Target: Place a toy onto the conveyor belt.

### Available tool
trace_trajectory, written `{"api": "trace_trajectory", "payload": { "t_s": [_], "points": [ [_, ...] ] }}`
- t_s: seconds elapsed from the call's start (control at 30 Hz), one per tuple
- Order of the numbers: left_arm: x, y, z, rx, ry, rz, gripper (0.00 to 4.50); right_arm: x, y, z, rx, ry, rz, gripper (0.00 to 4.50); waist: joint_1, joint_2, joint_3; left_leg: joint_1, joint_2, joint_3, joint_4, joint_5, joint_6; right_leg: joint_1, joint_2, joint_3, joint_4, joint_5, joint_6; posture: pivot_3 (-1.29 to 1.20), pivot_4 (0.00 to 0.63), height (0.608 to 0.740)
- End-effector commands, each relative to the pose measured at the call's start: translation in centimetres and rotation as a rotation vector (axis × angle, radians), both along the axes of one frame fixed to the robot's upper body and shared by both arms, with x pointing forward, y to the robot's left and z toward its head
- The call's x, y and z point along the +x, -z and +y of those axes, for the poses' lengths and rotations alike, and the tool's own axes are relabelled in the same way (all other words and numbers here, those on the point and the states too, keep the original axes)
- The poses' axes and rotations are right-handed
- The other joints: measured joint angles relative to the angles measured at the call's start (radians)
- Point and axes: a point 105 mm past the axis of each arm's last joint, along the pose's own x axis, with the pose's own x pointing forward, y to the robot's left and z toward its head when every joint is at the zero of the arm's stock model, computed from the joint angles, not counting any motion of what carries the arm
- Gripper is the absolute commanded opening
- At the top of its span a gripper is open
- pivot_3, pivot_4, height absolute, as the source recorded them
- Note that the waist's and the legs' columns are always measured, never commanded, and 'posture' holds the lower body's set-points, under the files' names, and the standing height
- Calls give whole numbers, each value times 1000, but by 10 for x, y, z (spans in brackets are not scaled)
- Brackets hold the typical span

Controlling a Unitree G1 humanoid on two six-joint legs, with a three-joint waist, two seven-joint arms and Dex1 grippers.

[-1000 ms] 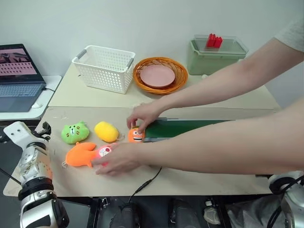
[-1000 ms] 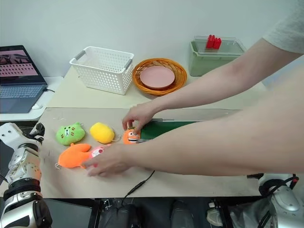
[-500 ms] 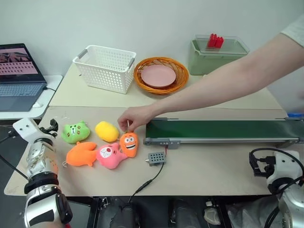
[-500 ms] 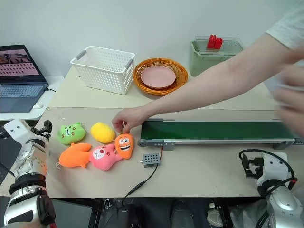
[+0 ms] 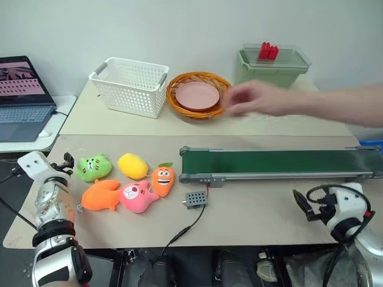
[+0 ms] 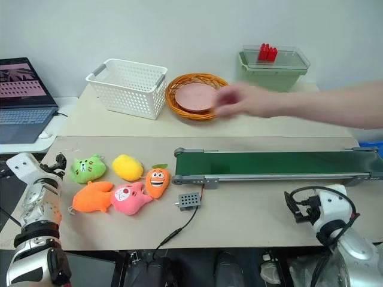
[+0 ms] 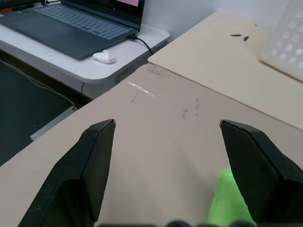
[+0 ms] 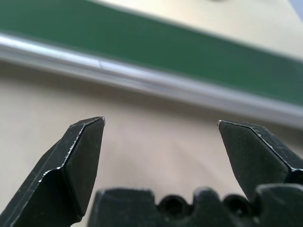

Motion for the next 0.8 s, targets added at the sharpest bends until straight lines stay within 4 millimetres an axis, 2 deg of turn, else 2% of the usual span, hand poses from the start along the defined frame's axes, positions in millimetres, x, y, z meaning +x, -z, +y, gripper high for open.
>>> {"api": "trace_trajectory", "payload": {
  "t_s": [0.03,0.1,0.37,0.53,0.7,0.8],
  "points": [
    [-1,-18,1,58,-2,-54,3756,4,-2,-19,-49,108,-21,4500,4,0,0,0,0,0,0,0,0,0,0,0,0,0,0,0,150,740],
    [-3,-17,0,59,-3,-60,3756,4,2,-31,-49,168,-16,4500,10,0,0,0,0,0,0,1,-1,0,0,0,0,0,0,0,150,740],
    [-17,-14,12,63,-43,-57,3756,7,10,-47,-51,222,-14,4500,7,0,0,0,0,0,0,1,-2,0,-1,0,0,0,0,0,150,740],
    [-23,-17,17,79,-43,-59,3756,8,11,-68,-82,326,-26,4500,6,0,0,0,0,0,0,0,1,0,0,0,0,0,0,0,150,740],
    [-32,-16,14,106,-9,-60,3756,18,5,-70,-88,345,-55,4500,3,0,0,0,0,1,0,2,-3,0,0,0,0,0,0,0,150,740],
    [-39,-9,11,122,28,-31,3756,24,6,-66,-86,329,-58,4500,2,0,0,0,0,1,0,2,-3,0,0,0,0,0,-1,0,150,740]
  ]
}}
